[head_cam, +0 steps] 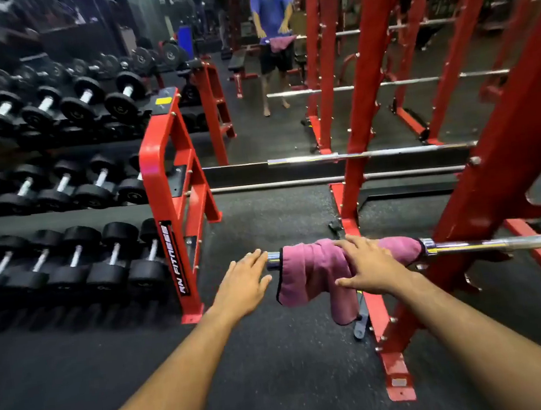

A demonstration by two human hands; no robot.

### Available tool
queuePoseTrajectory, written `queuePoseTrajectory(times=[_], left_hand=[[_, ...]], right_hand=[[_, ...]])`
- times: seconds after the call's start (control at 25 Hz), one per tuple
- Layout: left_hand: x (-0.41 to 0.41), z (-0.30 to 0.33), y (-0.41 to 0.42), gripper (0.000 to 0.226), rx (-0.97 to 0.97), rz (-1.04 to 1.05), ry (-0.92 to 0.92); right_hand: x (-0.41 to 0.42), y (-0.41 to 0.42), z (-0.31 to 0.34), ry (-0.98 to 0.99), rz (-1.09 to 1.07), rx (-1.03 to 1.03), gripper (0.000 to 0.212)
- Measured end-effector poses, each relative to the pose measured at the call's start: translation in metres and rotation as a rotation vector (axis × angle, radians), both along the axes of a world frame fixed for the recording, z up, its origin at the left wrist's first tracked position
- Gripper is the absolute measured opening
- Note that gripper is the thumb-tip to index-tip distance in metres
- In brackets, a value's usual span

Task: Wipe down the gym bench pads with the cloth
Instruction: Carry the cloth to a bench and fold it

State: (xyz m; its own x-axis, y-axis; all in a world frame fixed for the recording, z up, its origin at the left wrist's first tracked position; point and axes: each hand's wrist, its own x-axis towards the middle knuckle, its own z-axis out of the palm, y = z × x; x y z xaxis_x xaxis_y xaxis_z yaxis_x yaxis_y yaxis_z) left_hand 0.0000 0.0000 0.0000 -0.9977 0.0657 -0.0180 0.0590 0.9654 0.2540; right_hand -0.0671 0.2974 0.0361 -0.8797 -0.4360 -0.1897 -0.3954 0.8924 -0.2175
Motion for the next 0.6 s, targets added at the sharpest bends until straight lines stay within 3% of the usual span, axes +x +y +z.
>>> queuePoseTrajectory(times=[0.16,0.32,0.6], left_hand=[[-0.038,-0.027,-0.016,0.06,0.01,-0.143,-0.033],[-0.056,-0.052,-0.029,0.064,0.098,-0.309,0.007],[-0.064,-0.076,-0.035,0.056,0.237,-0.348,0.12]], right_hand=[[-0.009,-0.04,-0.019,-0.026,-0.076,0.113,0.104],[-0.016,-0.048,-0.045,0.103,-0.184,0.191,0.081],[-0.009,-0.044,-0.062,0.324,-0.232,-0.079,0.06]])
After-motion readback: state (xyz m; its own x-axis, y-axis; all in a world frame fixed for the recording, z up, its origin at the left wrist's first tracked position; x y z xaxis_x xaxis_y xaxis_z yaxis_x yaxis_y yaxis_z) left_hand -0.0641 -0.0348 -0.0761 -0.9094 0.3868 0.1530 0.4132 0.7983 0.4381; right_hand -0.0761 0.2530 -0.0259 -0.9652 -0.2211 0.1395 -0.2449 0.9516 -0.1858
